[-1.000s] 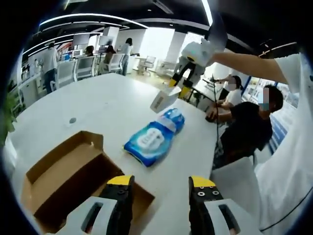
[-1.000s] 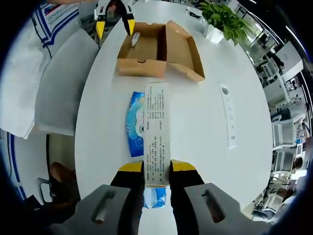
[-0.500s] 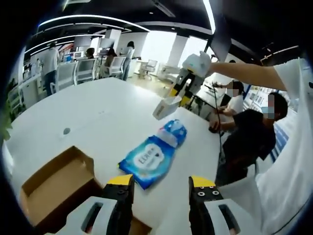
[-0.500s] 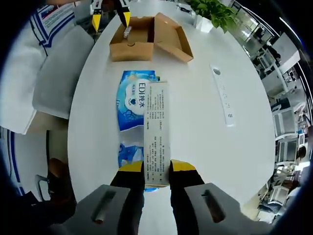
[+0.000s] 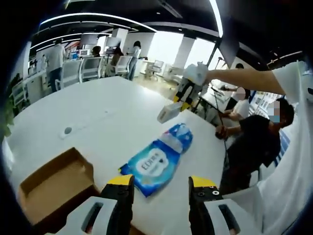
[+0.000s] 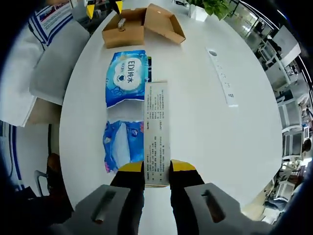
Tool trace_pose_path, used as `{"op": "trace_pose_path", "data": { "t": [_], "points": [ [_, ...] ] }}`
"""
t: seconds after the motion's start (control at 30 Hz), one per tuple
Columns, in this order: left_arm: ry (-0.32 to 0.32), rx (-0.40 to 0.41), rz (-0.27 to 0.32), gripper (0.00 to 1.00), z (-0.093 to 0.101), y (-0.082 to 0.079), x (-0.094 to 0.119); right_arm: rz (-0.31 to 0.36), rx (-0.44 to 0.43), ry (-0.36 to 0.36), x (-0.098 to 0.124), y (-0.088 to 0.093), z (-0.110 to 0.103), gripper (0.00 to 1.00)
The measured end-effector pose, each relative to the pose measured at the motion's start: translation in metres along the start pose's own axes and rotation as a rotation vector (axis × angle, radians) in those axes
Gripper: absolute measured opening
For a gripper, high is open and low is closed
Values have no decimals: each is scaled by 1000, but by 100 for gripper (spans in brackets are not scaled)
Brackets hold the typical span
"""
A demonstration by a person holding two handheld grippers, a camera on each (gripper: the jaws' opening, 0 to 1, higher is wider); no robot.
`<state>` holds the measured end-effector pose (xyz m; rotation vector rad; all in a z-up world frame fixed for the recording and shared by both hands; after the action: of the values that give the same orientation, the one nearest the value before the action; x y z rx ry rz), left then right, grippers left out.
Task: Operate the shoe box by opening the lid, removing the specified soft item, and placing it in the target area until the item is outside and the box remains undamaged.
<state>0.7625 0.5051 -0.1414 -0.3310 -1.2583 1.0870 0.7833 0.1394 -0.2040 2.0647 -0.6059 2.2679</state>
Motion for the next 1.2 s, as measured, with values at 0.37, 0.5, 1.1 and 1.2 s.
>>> {"op": "trace_pose_path", "data": {
  "t": [0.37,0.5,1.1,1.2],
  "points": [
    [-2,15,-24,45,1,1,-14,-20,-7,-41,-35,24,11,17],
    [-3,18,-32,45,8,0,-18,-8,-14,-51,-44,27,11,17],
    [1,-1,7,45,5,-7,-15,-10,-17,-84,-57,35,15,17],
    [0,0,9,45,3,-7,-14,-12,-23,-84,-58,36,14,17]
  ]
}}
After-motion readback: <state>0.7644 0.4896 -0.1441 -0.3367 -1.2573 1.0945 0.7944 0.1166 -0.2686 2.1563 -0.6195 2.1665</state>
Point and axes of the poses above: the point that each gripper's makers call its tool centre point, and the gripper's own axes: x roughly backward along the fingers, z roughly to its right, y roughly out of its underside, the point moved 5 cm from there along x, roughly backward along the fingers, and after that the axes turned 3 degrees about x, right-handed, at the moved point
